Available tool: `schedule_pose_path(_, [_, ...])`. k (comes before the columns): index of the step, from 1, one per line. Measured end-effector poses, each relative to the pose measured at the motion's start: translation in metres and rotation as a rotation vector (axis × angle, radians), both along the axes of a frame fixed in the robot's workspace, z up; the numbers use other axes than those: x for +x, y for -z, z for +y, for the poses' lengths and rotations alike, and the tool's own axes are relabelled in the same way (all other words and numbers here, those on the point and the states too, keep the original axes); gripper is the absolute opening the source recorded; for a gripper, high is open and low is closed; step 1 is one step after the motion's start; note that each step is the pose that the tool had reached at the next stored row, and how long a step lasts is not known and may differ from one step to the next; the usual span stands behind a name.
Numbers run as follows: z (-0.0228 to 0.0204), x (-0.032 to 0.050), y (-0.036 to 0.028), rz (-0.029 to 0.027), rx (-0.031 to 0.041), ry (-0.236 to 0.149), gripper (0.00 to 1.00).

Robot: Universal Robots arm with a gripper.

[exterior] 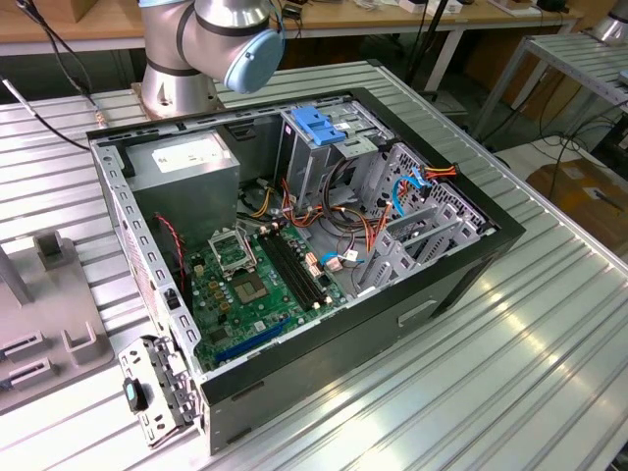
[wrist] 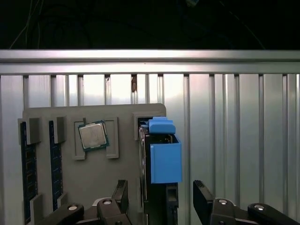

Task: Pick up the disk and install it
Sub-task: 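Pick up the disk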

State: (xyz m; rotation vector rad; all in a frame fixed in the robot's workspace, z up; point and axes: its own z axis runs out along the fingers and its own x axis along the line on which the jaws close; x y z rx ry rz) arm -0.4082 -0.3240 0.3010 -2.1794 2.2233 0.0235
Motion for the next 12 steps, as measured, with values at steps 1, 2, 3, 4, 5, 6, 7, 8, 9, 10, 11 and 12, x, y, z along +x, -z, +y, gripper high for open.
schedule_pose_path(1, [0.0000, 0.0000, 0.0000, -0.0001, 0.0000, 0.000, 0.66])
schedule_pose_path(2, [0.0000, 0.0000, -0.0001, -0.0001, 0.0000, 0.000, 0.66])
schedule_pose_path(3, [0.0000, 0.0001, -0.0010, 0.0003, -0.0001, 0.000, 0.66])
schedule_pose_path(4, [0.0000, 0.0000, -0.0024, 0.0000, 0.0000, 0.000, 0.66])
schedule_pose_path(5, [0.0000, 0.0000, -0.0031, -0.0001, 0.0000, 0.000, 0.66])
schedule_pose_path(6, [0.0000, 0.0000, -0.0031, -0.0002, 0.0001, 0.000, 0.66])
schedule_pose_path(7, [0.0000, 0.0000, -0.0031, -0.0003, 0.0001, 0.000, 0.66])
schedule_pose_path(8, [0.0000, 0.0000, -0.0031, -0.0003, 0.0001, 0.000, 0.66])
schedule_pose_path(9, [0.0000, 0.0000, -0.0032, -0.0001, 0.0000, 0.000, 0.66])
schedule_pose_path(10, [0.0000, 0.0000, -0.0033, -0.0001, 0.0000, 0.000, 0.66])
schedule_pose_path(11, [0.0000, 0.0000, -0.0033, -0.0001, 0.0000, 0.000, 0.66])
schedule_pose_path(12, [0.0000, 0.0000, -0.0033, -0.0001, 0.0000, 0.000, 0.66])
